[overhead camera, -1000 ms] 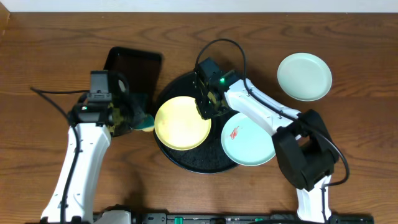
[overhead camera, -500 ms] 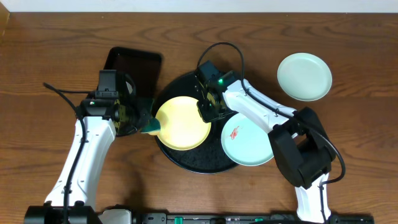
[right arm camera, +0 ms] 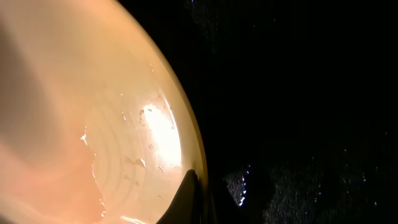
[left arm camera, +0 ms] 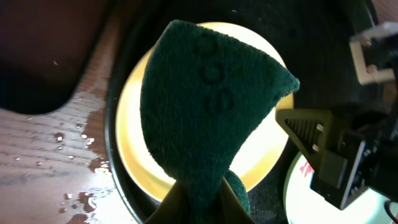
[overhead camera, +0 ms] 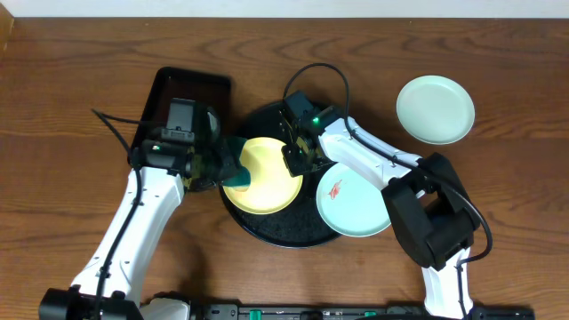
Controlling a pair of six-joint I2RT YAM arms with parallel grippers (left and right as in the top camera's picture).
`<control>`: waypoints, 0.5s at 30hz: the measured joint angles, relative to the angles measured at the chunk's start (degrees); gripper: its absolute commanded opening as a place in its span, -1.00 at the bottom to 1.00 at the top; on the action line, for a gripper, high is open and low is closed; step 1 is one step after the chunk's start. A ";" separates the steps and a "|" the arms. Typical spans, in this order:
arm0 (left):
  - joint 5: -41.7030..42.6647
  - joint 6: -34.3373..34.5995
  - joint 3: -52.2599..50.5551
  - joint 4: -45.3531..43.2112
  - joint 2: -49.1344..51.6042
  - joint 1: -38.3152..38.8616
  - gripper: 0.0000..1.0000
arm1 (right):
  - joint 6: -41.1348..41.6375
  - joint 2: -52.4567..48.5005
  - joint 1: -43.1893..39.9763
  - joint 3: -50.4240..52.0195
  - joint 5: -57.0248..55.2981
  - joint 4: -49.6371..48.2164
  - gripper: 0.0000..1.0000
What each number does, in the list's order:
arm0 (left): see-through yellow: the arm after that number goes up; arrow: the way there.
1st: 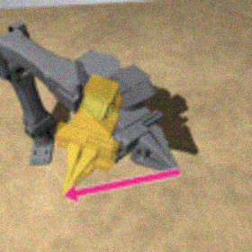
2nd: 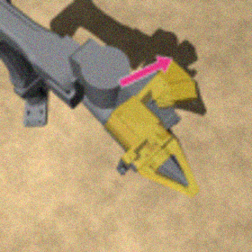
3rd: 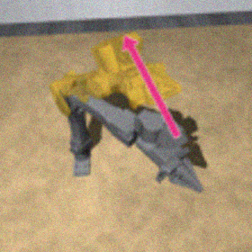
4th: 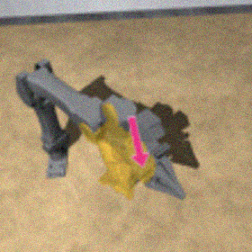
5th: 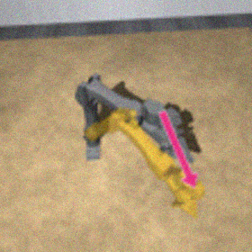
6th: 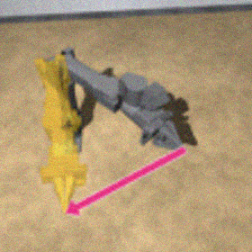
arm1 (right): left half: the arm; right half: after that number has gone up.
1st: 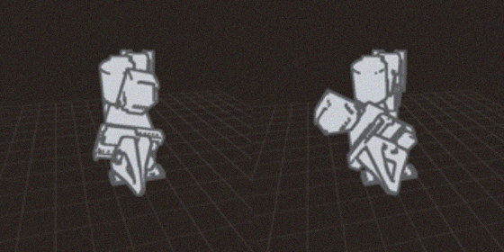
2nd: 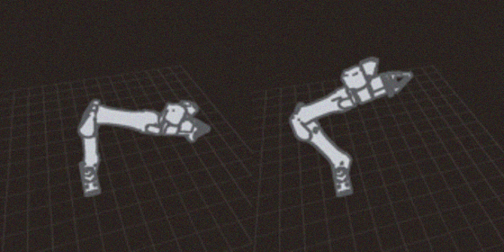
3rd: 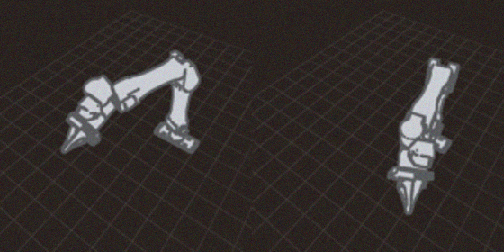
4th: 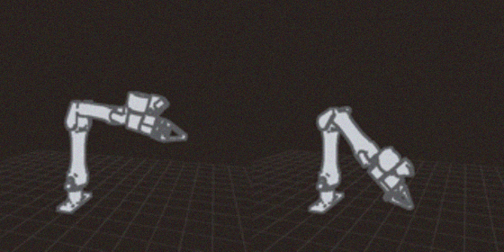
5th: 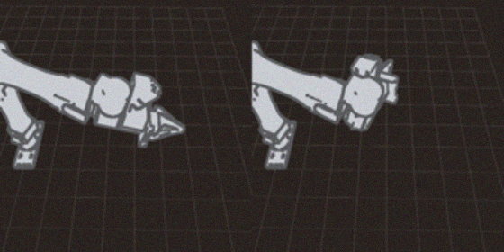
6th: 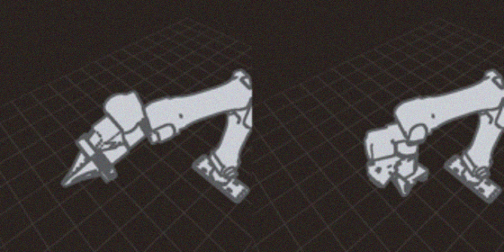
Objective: Clean dirty plates on tray and stack at the side
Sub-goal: 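Bring the sponge back onto the yellow plate with the left gripper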
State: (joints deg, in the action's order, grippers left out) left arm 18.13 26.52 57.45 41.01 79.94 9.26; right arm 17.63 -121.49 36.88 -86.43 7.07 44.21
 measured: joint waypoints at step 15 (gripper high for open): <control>-0.02 2.47 -0.70 -3.26 1.31 2.23 -0.85 | 1.05 0.04 0.00 0.33 0.22 -0.55 -0.97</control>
State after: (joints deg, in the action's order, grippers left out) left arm 18.11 28.99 56.75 37.76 81.25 11.49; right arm 18.68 -121.45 36.88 -86.11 7.29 43.66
